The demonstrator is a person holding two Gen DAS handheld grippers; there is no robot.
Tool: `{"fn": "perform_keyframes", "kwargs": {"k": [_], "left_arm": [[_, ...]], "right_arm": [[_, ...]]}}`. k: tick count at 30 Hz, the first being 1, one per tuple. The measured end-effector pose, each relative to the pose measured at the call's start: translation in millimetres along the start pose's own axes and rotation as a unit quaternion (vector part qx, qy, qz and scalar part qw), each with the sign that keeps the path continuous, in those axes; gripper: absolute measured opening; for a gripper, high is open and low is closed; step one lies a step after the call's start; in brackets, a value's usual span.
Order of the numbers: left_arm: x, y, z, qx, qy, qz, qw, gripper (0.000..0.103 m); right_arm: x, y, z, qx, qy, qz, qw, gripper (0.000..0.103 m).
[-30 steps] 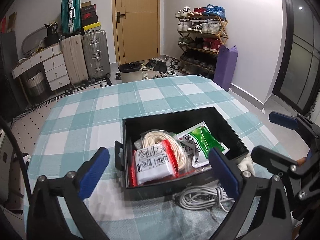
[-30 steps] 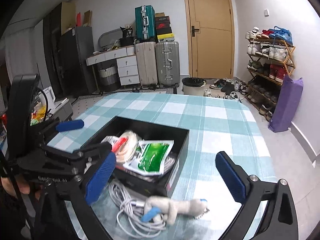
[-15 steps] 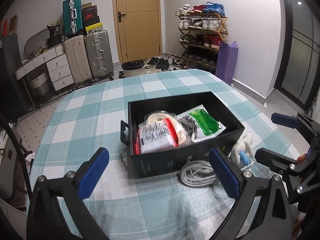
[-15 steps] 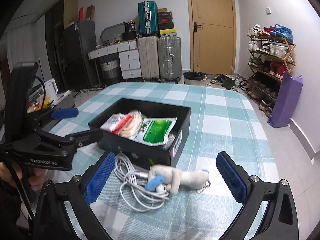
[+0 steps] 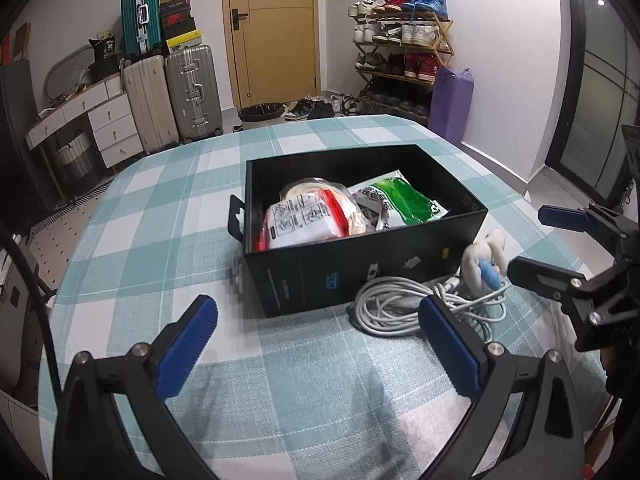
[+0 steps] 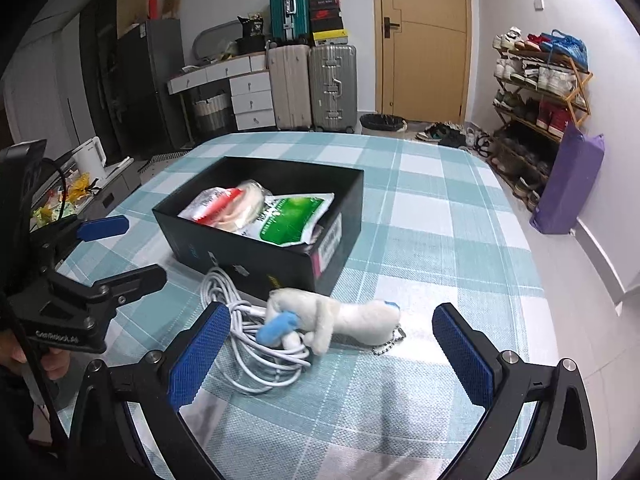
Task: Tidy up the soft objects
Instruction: 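Move the right gripper to the white plush toy and grasp it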
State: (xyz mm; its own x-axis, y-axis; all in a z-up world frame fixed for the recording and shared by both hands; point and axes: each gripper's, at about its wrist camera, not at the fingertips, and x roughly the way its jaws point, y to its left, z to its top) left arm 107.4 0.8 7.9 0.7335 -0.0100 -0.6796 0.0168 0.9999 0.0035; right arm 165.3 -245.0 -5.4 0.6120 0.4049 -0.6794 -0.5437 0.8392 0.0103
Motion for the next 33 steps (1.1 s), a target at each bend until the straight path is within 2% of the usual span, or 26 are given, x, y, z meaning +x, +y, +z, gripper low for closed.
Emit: {"fn": "perform_keyframes", "kwargs": {"k": [31,33], "left_arm": [[23,-5,0,-0.013,0.024,-0.024,0.9993,0.101],[23,-5,0,-0.013,0.025,-0.023,0.9994,0.101]], "right_arm": [[60,-18,-5,0.065,0.074,0.047,0.994,0.102],[60,-19,-5,0.067,0.072,0.053,0.994,0.098]]}}
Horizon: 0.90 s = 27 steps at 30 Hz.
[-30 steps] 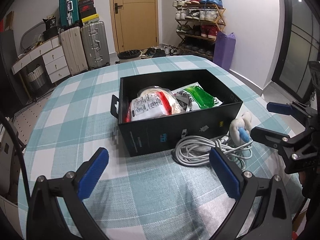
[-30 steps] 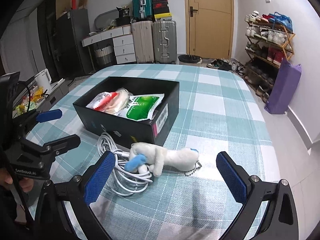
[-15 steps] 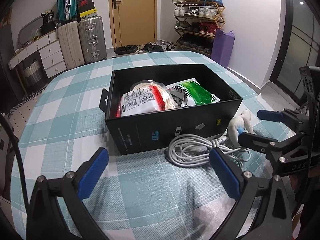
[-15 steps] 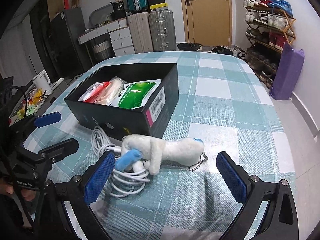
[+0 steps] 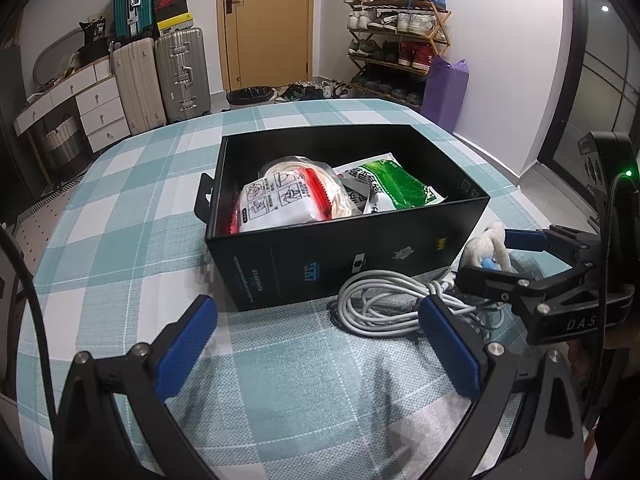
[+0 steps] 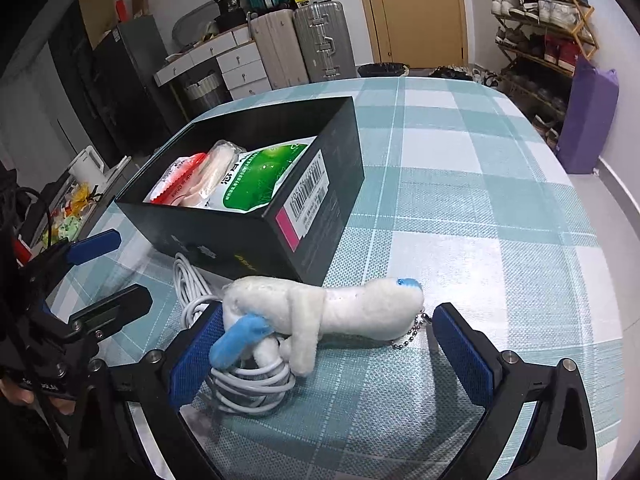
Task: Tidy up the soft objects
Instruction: 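Move the right gripper to the white plush toy and grasp it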
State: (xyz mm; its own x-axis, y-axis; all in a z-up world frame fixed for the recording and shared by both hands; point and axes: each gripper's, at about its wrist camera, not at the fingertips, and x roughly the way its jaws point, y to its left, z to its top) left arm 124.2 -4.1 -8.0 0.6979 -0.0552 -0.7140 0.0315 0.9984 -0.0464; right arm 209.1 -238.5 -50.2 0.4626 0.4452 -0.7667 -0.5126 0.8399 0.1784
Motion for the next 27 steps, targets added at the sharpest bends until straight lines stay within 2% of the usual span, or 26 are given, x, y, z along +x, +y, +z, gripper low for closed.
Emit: {"fn": "perform_keyframes", "kwargs": {"k": [2,5,6,9,11,14,16,17,18,27], "left_arm": [[1,1,0,0.0,0.001,0.0,1.0,0.101],[0,2,0,-0.003,0.001,0.0,1.0,0.101],[0,2,0,-0.004,0.001,0.0,1.0,0.101],[0,1,0,-0.004,0.002,-0.003,1.0,0.101],[-1,0,-1,-0.001,0.001,-0.002,1.0,0.101],[-2,-2,-1,0.001,0.002,-0.001,1.0,0.101],[-3,-2,-1,0.001,0.001,-0.002,1.0,0.101],[-4,-3,-1,0.0,-0.001,-0.001,1.0,0.101],[-4,-2,-1,0.0,-0.001,-0.001,1.0,0.101],[-5,2,-1,-0.005,-0.003,-0.003,1.0,0.101]], "right_arm": [[-1,1,0,-0.001,-0.003,0.009,1.0,0.089],[-5,4,0,-0.007,-0.008,0.008,1.0,0.083],[-7,5,-1,-0.008,-0.009,0.013,1.0,0.076],[-13,9,-1,-0.014,-0.016,0.01,1.0,0.063],[-16,10,-2,-0.018,-0.017,0.011,1.0,0.061],[-17,9,-3,-0.019,-0.015,0.008,1.0,0.061],[-18,7,-3,-0.015,-0.013,0.002,1.0,0.069],[-18,6,-3,-0.012,-0.011,-0.004,1.0,0.078],[-19,4,-3,-0.007,-0.014,-0.005,1.0,0.083],[-12,1,5,0.02,-0.014,-0.011,1.0,0.097]]}}
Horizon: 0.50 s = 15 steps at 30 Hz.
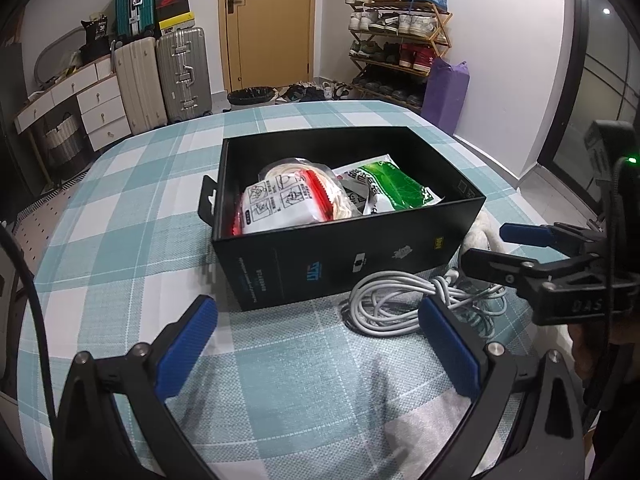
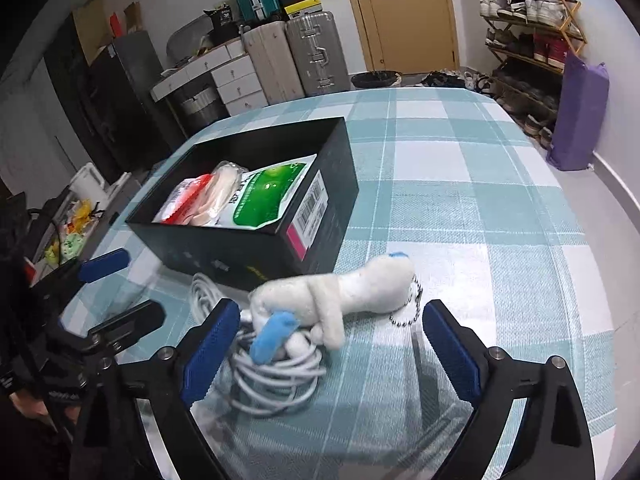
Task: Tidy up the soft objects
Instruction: 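Move the right gripper to the white plush toy and grasp it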
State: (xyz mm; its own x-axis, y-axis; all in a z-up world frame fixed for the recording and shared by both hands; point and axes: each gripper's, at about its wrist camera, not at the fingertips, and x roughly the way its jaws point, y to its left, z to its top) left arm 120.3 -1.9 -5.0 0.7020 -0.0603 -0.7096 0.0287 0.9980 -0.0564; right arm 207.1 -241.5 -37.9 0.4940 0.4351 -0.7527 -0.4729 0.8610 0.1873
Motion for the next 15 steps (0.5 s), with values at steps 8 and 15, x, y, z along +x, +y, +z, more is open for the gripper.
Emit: {"fn": "perform_keyframes", "kwargs": {"k": [8,15], "left_arm": [[0,5,-1,-0.006,-0.001,-0.005,1.0,0.101],[1,3,0,-0.005,0.0,-0.007,1.0,0.101]], "right_arm": [[25,-9,11,0.008,0.028,0.017,0.999,0.097],[29,-10,14,-0.005,0.017,0.033,0.999,0.08]]}}
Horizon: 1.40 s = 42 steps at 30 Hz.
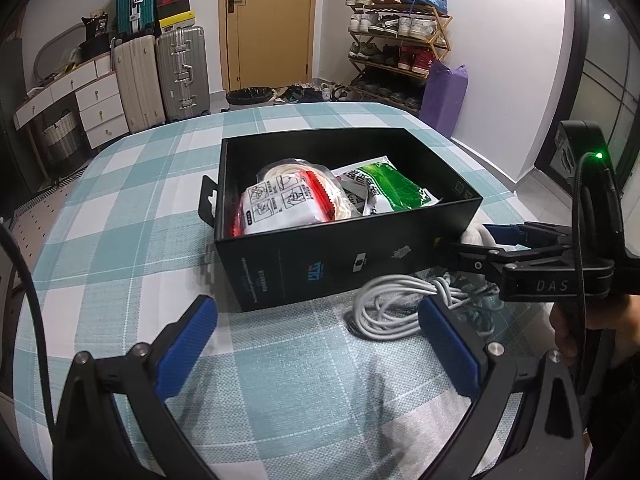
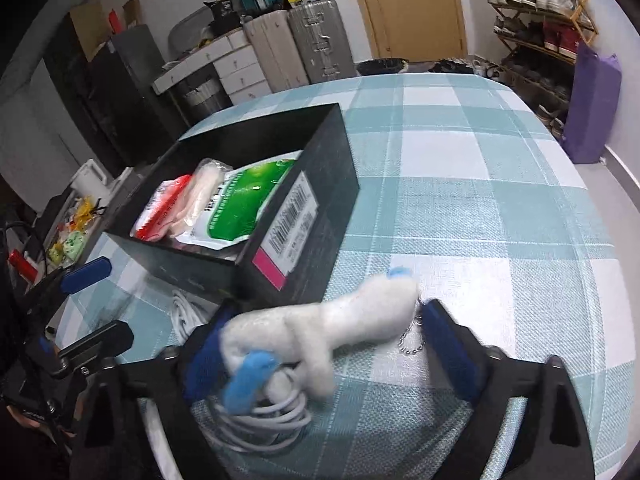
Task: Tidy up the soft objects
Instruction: 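Move the right gripper to the white plush toy and grasp it, then lift the white plush toy with the right gripper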
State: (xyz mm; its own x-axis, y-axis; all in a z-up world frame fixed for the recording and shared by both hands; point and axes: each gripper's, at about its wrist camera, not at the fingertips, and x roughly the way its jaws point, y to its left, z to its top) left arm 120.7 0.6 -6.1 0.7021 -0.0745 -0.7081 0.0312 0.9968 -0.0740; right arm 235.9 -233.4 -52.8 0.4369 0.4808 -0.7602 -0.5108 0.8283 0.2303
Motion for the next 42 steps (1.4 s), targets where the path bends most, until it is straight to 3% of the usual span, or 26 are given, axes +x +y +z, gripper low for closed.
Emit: {"fn": "perform_keyframes", "kwargs": {"k": [2,6,8,17,23,29,34,42], "left_arm": [[1,-1,0,0.0,0.001,0.0,1.0,0.101],[1,-1,0,0.001,0.001,-0.001,1.0,0.101],[0,-2,0,0.002,0.0,-0.001,1.0,0.101],[-1,-4,2,0.002,-0.001,-0.001,1.0,0.101],[1,-10,1,0.009,0.003,-0.008,0.9999,0.101],[1,-23,-2,0.027,0.008,-0.027,0.9992,0.101],[1,-32,-6,0.035,0.016,-0.044,0.9983,0.101],[0,-44,-16,0.048,0.037,-0.083,0.9947,0.101]], "right_arm": [[-2,2,0,-0.005,-0.003,-0.001,1.0,0.076],[-8,5,-3,-0.012,-0.01,0.007,1.0,0.051],[-9,6,-4,-0.012,-0.005,0.014,1.0,0.046],[-25,-10,-16,0.023,-0.018,0.028,0.999,0.046],[-36,-11,-19,0.025,-0.036,0.038,0.998,0.038],[-44,-14,-33,0.051,-0.031,0.087,0.994,0.038],[-45,1,-43,0.037,-0.017,0.115,0.993,0.038],[-58,7,-54,0.037,-0.028,0.12,0.992,0.038]]}}
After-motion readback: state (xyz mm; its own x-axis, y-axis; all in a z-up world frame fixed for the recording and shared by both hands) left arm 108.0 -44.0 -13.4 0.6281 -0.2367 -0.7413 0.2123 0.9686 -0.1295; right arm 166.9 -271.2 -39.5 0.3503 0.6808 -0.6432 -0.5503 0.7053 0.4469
